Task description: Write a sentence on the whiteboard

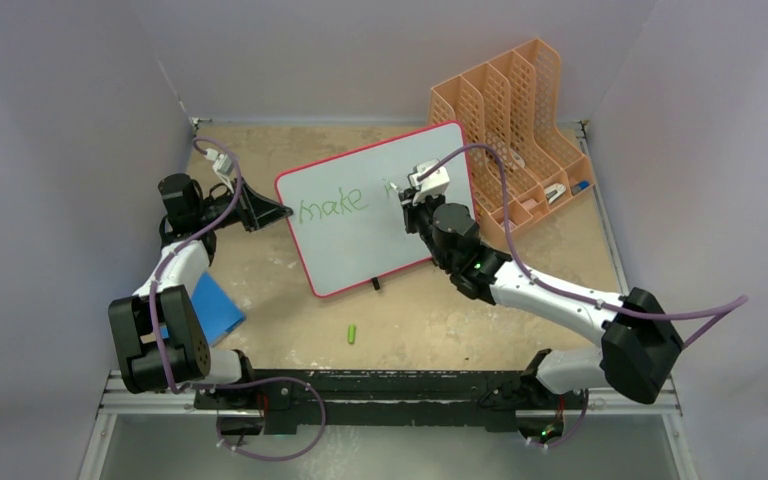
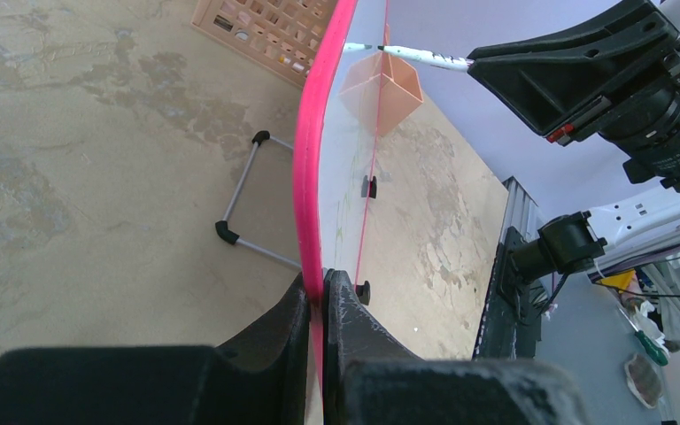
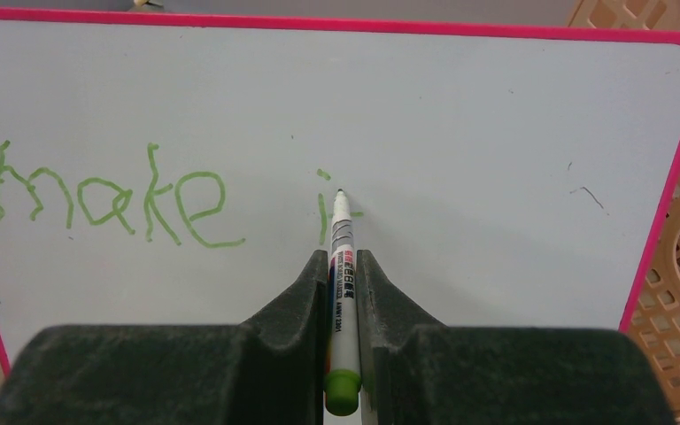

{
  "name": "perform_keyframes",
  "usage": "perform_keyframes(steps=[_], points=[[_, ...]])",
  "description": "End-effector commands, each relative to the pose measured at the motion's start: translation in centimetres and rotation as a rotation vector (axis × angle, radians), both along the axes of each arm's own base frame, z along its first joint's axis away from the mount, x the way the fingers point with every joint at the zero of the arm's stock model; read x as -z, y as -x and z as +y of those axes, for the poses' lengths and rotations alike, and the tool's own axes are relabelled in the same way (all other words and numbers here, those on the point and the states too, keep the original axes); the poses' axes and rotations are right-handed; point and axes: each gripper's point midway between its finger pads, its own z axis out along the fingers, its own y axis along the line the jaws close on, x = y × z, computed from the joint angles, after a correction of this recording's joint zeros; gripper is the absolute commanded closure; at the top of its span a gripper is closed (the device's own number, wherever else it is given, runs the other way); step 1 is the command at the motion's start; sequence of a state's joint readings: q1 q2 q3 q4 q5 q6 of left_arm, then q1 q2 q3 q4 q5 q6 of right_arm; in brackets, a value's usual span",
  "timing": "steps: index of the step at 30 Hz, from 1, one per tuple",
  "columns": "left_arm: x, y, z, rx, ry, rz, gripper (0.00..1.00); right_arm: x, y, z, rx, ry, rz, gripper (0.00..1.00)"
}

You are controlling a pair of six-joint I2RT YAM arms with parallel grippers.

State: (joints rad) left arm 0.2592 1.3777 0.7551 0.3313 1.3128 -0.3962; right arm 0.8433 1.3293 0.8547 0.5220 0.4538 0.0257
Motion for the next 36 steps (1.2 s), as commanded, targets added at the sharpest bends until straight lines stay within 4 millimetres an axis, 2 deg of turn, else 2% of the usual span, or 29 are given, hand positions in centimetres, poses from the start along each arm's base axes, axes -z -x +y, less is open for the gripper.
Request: perform_keyframes(steps=[1, 13, 36], points=[[-1.1, 0.3, -0.6, 0.034, -0.026, -0.076, 1.00, -3.5, -0.9, 0.2, 0.026, -0.060, -0.072, 1.00], [-1.1, 0.3, -0.6, 0.035, -0.025, -0.076, 1.00, -1.2, -0.4, -0.2, 0.022, -0.021, -0.018, 1.00], [-1.0, 0.3, -0.6, 0.034, -0.025, -0.074, 1.00, 1.1, 1.0, -1.0, 0.008, -0.003, 0.058, 1.00]])
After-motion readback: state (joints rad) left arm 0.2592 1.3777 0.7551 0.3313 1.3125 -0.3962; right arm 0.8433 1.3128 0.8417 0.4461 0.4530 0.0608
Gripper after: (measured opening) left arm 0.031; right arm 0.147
